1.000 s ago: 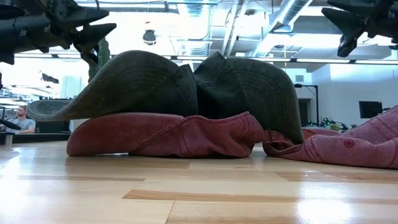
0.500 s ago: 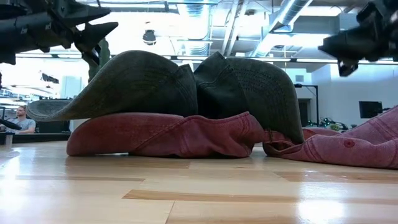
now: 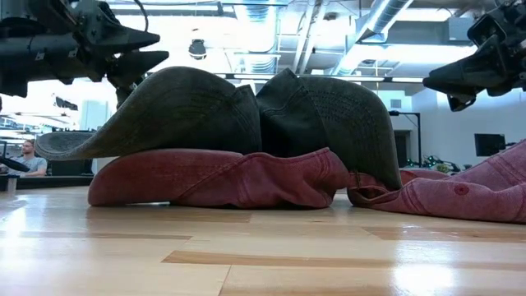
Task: Pick & Place hat
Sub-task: Put the right red cap into the right transparent bin
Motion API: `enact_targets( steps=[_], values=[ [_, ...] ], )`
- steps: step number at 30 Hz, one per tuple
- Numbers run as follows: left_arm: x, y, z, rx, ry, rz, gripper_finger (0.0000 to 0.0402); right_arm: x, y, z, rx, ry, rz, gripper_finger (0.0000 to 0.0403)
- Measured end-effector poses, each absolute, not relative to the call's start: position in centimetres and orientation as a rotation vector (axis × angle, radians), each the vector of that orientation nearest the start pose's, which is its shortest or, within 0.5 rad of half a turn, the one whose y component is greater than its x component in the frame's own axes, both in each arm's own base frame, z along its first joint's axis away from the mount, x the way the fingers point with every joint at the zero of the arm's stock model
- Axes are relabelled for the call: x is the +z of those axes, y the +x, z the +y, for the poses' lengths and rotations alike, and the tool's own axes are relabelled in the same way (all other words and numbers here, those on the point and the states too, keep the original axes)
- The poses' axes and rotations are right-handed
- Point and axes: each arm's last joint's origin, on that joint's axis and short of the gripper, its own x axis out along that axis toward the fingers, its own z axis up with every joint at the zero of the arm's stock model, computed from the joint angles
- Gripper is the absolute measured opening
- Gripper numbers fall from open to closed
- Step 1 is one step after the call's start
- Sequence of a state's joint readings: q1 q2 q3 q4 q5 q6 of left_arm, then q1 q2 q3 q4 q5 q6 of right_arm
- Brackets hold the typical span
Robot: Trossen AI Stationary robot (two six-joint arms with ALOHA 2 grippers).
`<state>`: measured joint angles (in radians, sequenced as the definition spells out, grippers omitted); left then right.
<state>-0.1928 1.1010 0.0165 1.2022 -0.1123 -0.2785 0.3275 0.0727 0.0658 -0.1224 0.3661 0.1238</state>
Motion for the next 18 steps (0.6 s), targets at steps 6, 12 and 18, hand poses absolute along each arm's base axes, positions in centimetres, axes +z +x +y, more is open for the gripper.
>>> enact_targets(
  steps=[6, 12, 18],
  values=[
    [15.6, 18.1, -3.2, -0.086, -0.302, -0.029, 0.0122, 17.5, 9.5, 1.9, -0.065, 0.098, 0.072, 0.0082],
    [15.3, 19.4, -3.5, -0.081, -0.297, 0.008, 0.0122, 18.6, 9.7, 1.5, -0.118, 0.088, 0.186, 0.0082],
    [15.6, 20.2, -3.8, -0.091, -0.298, 0.006, 0.0122, 19.9, 10.7, 1.2, -0.199, 0.102, 0.387, 0.0082]
  ],
)
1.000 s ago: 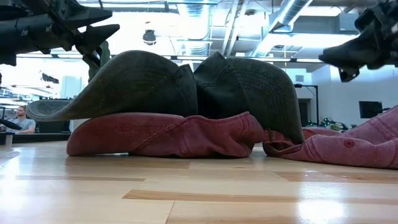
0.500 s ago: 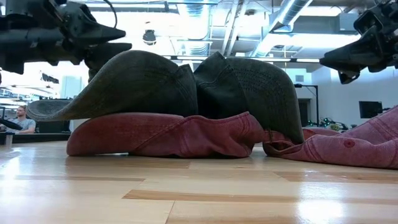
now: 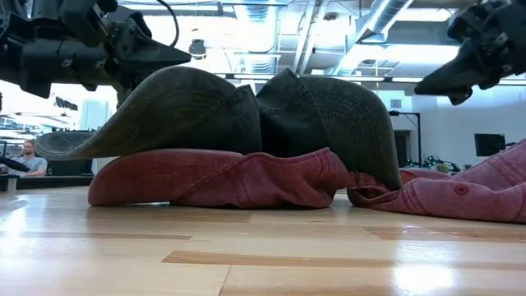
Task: Pick & Place hat
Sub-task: Put the right red cap into the right transparent bin
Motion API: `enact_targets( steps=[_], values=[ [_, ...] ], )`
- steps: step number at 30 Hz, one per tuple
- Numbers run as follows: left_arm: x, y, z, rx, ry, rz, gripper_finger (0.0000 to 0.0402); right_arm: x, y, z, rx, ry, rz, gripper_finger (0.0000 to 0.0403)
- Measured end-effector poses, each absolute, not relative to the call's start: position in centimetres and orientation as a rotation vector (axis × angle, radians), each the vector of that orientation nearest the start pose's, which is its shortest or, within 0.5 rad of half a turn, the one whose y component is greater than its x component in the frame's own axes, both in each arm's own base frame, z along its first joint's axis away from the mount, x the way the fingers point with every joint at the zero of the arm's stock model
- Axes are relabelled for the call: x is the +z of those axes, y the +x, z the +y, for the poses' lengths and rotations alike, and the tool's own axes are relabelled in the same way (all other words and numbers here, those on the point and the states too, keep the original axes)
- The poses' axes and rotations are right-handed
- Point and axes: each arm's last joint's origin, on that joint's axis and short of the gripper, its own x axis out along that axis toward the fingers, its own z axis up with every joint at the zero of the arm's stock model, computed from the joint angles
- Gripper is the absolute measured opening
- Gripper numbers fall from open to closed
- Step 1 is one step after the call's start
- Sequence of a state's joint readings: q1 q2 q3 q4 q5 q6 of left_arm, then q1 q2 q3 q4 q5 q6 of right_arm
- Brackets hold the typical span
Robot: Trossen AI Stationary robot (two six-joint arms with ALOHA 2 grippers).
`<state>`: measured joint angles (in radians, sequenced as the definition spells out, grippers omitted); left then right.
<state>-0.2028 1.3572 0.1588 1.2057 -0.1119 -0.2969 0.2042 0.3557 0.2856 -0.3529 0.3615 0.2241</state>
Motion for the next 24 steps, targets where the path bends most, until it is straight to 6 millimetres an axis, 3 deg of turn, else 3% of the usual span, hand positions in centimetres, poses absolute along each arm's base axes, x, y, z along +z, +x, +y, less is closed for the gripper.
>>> enact_targets(
  steps=[13, 24],
  values=[
    [15.8, 20.3, -4.2, -0.105, -0.299, 0.0, 0.0122, 21.0, 14.9, 0.8, -0.258, 0.085, 0.609, 0.0082],
    [15.8, 20.3, -3.9, -0.027, -0.301, -0.017, 0.0122, 22.0, 16.1, 0.5, -0.112, 0.166, 0.816, 0.0082]
  ],
)
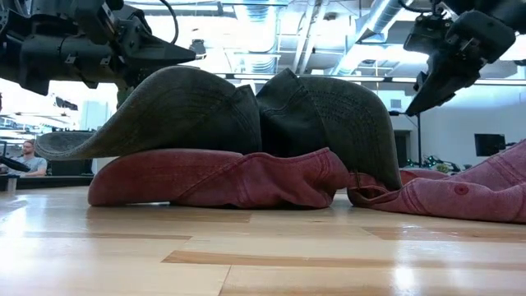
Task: Pick & Place hat
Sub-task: Put the right red cap into the right transparent bin
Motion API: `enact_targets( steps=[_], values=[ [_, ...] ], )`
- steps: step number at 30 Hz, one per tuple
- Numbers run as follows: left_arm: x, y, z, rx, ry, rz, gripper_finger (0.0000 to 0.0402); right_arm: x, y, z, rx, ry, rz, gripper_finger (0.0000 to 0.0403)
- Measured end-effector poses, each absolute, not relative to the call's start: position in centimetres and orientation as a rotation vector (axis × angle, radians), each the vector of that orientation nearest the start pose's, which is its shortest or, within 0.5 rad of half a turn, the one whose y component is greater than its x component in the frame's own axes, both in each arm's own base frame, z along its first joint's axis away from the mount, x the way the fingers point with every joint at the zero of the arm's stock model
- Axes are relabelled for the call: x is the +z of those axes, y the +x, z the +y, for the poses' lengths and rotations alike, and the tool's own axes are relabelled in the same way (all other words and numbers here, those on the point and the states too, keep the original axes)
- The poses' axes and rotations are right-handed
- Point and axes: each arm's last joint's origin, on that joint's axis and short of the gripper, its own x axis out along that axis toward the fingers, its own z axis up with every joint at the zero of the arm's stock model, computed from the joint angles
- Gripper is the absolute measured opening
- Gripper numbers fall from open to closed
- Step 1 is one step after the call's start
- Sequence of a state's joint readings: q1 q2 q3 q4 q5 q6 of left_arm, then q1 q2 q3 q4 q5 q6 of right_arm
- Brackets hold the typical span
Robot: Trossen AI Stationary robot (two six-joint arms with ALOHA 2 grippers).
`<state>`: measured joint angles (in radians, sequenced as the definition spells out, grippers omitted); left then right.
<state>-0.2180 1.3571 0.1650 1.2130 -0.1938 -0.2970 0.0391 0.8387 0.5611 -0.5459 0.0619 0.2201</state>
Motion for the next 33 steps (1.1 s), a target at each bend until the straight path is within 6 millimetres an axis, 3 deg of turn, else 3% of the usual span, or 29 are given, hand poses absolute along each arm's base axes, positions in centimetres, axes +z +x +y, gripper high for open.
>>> enact_targets(
  steps=[20, 33],
  values=[
    [15.8, 20.3, -3.9, -0.027, -0.301, -0.017, 0.0122, 18.0, 18.7, -0.5, -0.173, 0.17, 1.063, 0.0082],
    [15.8, 20.3, -3.9, -0.027, -0.301, -0.015, 0.0122, 17.5, 18.9, -0.4, -0.102, 0.047, 1.1, 0.0083]
  ],
)
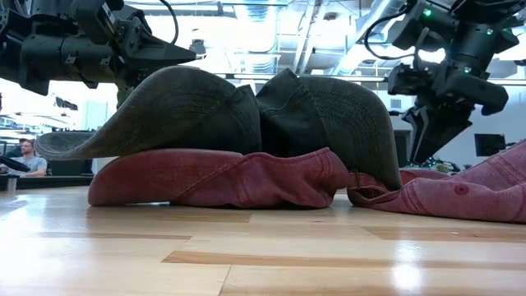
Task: Pick & Place hat
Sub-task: Put the right red cap into the right transparent bin
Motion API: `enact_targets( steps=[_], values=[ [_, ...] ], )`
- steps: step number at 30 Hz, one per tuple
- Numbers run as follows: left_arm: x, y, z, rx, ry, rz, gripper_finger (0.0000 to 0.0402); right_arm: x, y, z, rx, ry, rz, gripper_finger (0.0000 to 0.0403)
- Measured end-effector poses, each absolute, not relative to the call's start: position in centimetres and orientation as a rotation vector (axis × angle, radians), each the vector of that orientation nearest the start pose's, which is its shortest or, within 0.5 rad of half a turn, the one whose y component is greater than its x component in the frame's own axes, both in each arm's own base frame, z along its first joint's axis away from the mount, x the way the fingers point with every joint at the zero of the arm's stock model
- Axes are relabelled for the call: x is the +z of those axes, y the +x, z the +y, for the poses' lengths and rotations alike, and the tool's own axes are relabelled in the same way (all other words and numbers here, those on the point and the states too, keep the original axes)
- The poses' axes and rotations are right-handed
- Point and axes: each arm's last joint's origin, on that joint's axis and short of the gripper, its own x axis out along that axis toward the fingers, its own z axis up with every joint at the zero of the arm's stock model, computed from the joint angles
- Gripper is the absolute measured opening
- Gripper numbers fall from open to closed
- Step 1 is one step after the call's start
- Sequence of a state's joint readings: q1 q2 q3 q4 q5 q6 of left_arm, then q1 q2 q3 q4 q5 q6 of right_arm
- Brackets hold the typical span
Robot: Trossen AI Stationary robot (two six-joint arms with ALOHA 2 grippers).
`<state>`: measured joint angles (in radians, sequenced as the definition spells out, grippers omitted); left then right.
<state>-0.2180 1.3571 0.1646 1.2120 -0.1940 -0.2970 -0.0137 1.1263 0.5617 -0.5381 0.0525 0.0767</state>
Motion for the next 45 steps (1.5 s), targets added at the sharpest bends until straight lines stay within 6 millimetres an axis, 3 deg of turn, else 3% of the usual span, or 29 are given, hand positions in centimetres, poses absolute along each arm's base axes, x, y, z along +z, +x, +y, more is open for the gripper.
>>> enact_targets(
  steps=[16, 25, 33, 41, 45],
  values=[
    [15.7, 20.3, -3.9, -0.026, -0.299, -0.008, 0.0122, 17.4, 19.0, -0.4, -0.096, 0.042, 1.106, 0.0169],
    [15.7, 20.3, -3.9, -0.026, -0.299, -0.008, 0.0122, 15.6, 19.6, -0.4, -0.099, 0.04, 1.214, 0.0174],
    [15.7, 20.3, -3.9, -0.026, -0.299, -0.008, 0.0122, 14.3, 20.0, -0.5, -0.1, 0.037, 1.285, 0.0147],
    [15.7, 20.3, -3.9, -0.026, -0.299, -0.008, 0.0122, 14.8, 19.8, -0.2, 0.007, 0.036, 1.264, 0.0016],
    [15.7, 20.3, -3.9, -0.026, -0.299, -0.008, 0.0122, 15.2, 19.7, 0.1, 0.031, 0.022, 1.243, 0.0012]
  ],
)
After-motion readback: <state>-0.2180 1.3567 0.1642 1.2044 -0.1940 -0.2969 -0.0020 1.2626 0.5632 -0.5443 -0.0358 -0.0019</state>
